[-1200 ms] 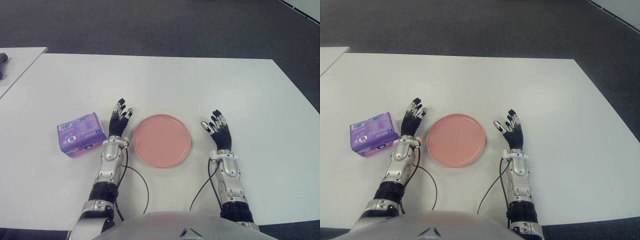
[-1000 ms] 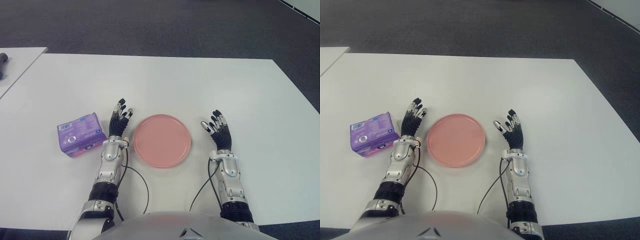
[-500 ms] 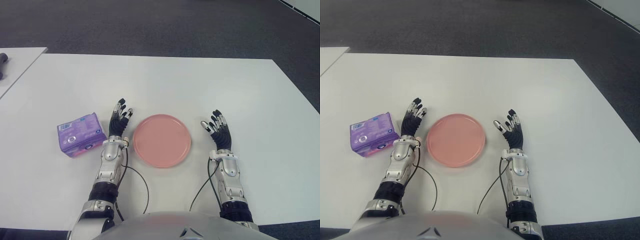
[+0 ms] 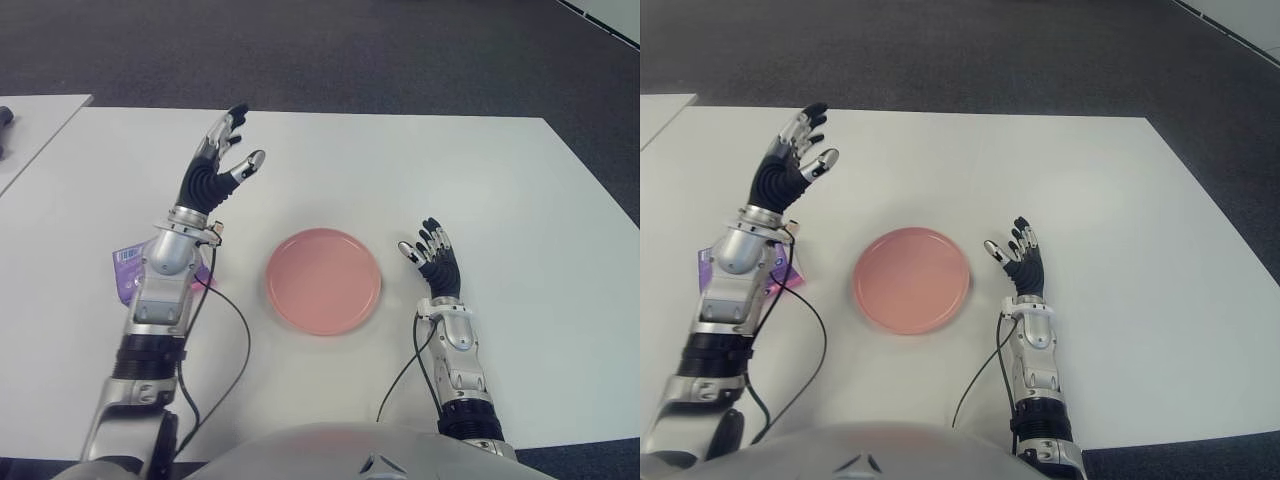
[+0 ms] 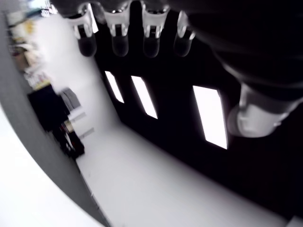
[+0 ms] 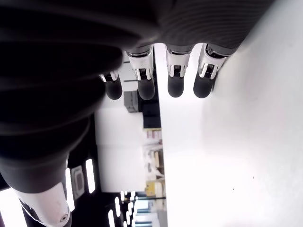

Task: Put the tissue paper into the plate.

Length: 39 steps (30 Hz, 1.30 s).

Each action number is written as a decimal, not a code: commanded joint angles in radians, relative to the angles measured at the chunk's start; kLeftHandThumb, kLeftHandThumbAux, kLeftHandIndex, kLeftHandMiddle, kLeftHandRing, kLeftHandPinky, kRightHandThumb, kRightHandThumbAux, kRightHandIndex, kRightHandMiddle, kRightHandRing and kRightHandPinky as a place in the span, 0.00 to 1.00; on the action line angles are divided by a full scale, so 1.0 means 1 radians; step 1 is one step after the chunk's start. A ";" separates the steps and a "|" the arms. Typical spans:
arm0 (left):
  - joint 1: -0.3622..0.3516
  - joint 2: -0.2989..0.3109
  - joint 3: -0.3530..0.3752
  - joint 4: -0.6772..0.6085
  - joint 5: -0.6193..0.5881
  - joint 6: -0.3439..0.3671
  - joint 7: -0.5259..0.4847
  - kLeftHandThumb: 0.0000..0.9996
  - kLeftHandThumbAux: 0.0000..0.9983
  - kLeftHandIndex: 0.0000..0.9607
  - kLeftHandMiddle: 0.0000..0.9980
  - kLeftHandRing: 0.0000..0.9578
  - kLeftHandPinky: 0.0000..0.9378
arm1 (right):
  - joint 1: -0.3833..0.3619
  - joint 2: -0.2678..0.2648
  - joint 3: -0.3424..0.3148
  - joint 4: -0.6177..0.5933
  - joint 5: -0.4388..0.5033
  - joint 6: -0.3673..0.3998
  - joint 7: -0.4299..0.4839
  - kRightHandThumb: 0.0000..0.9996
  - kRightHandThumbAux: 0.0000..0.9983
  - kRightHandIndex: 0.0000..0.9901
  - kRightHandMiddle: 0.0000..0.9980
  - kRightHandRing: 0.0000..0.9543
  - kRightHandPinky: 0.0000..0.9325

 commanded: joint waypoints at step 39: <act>0.225 0.715 0.382 -0.407 0.096 0.216 -0.532 0.13 0.22 0.00 0.00 0.00 0.00 | 0.017 0.032 0.016 0.042 0.009 0.002 0.007 0.13 0.73 0.00 0.00 0.00 0.04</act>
